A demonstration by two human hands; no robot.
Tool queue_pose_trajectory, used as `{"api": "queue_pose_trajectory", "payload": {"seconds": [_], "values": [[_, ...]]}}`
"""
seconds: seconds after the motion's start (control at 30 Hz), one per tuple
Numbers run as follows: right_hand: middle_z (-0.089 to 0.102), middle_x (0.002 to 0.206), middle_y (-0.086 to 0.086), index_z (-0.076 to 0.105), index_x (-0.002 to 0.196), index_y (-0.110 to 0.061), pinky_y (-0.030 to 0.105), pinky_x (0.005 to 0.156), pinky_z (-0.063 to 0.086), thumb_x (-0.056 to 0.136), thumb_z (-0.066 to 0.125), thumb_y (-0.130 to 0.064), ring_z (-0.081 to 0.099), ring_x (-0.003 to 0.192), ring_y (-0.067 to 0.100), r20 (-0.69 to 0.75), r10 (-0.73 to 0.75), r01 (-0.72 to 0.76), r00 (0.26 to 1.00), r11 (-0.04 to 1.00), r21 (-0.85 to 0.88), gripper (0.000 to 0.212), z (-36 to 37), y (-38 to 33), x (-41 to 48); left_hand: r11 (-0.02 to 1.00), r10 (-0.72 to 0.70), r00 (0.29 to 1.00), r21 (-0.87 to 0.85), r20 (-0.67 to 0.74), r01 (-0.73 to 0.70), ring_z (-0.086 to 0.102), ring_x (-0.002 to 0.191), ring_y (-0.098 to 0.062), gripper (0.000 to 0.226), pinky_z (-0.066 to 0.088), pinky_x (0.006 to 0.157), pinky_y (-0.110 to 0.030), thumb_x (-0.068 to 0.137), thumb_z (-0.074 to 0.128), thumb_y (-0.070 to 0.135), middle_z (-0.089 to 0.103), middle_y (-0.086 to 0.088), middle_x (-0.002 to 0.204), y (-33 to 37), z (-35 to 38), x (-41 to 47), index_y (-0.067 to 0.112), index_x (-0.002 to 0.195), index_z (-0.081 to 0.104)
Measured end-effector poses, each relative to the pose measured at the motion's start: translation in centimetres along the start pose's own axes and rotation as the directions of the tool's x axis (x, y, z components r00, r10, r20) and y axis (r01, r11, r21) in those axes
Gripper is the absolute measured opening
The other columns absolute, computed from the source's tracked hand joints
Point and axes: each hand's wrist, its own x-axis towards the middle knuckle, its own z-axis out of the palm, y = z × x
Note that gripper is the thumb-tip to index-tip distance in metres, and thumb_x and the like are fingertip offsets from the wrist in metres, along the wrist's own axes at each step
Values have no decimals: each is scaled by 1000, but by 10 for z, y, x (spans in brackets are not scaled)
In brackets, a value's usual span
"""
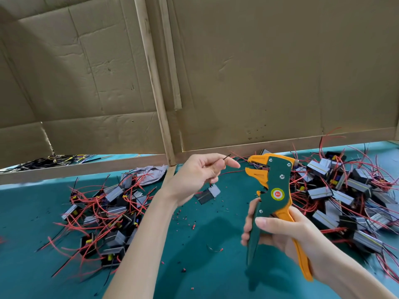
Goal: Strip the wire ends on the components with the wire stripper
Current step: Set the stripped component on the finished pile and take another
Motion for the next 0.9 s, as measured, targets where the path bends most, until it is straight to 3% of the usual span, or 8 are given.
{"api": "queue_pose_trajectory", "payload": {"seconds": [0.07, 0.13, 0.23, 0.4, 0.53, 0.67, 0.83, 0.9], "values": [[61, 78, 31, 70, 83, -2, 50, 68, 56, 56, 81, -9, 63, 70, 45, 1, 6, -6, 1000, 1000, 10, 30, 0, -1, -1, 999, 31, 999, 10, -12, -31, 32, 61, -9, 19, 30, 57, -19, 91, 56, 12, 67, 6, 79, 3, -2, -1, 9, 104, 70], [60, 78, 31, 70, 83, -1, 51, 69, 56, 56, 80, -9, 63, 70, 45, 13, 9, -9, 1000, 1000, 4, 30, 1, -1, -1, 999, 46, 998, -13, -39, -46, 34, 58, -9, 19, 29, 55, -22, 80, 66, 16, 65, -1, 75, 5, -3, -1, 10, 96, 74], [60, 78, 31, 68, 84, 0, 51, 69, 55, 56, 80, -9, 63, 70, 44, 25, 16, -16, 1000, 1000, -4, 31, 1, -1, -1, 998, 65, 997, -7, -53, -65, 37, 56, -6, 10, 28, 53, -21, 79, 70, 13, 62, 6, 65, 8, -4, -1, 12, 87, 76], [61, 78, 30, 71, 83, -3, 51, 69, 56, 57, 80, -9, 63, 70, 43, 44, 22, -21, 999, 1000, -16, 28, 2, -2, -2, 993, 30, 999, 114, -36, -26, 39, 56, -7, 4, 33, 53, -19, 83, 71, 12, 57, 7, 59, 11, -4, -3, 12, 82, 75], [60, 77, 31, 70, 82, -2, 50, 69, 55, 56, 80, -9, 63, 69, 43, 37, 27, -26, 999, 999, -20, 28, 2, -3, -2, 983, 25, 1000, 180, 4, -25, 47, 66, -10, 9, 35, 60, -20, 88, 66, 13, 65, 2, 71, 14, -1, -4, 15, 88, 75], [60, 77, 31, 69, 82, -1, 50, 69, 55, 57, 80, -8, 63, 69, 43, 30, 24, -23, 999, 999, -30, 28, 1, -4, -2, 969, 6, 1000, 245, 24, -12, 32, 47, -1, 16, 25, 48, -11, 95, 58, 11, 49, 16, 49, 15, -3, -6, 15, 98, 73], [60, 76, 31, 70, 81, -1, 50, 67, 56, 56, 79, -9, 63, 68, 43, 24, 21, -20, 999, 999, -43, 28, 3, -5, -4, 980, -5, 1000, 199, 30, -1, 42, 63, -11, 11, 35, 61, -22, 90, 65, 10, 63, -4, 75, 20, -1, -6, 16, 91, 74], [59, 76, 32, 70, 80, -1, 49, 66, 56, 57, 79, -8, 62, 67, 43, 16, 26, -25, 1000, 999, -43, 26, 3, -5, -5, 981, -14, 999, 194, 40, 6, 43, 63, -10, 10, 37, 60, -21, 89, 66, 9, 65, 2, 73, 19, -1, -7, 16, 88, 74]]}}
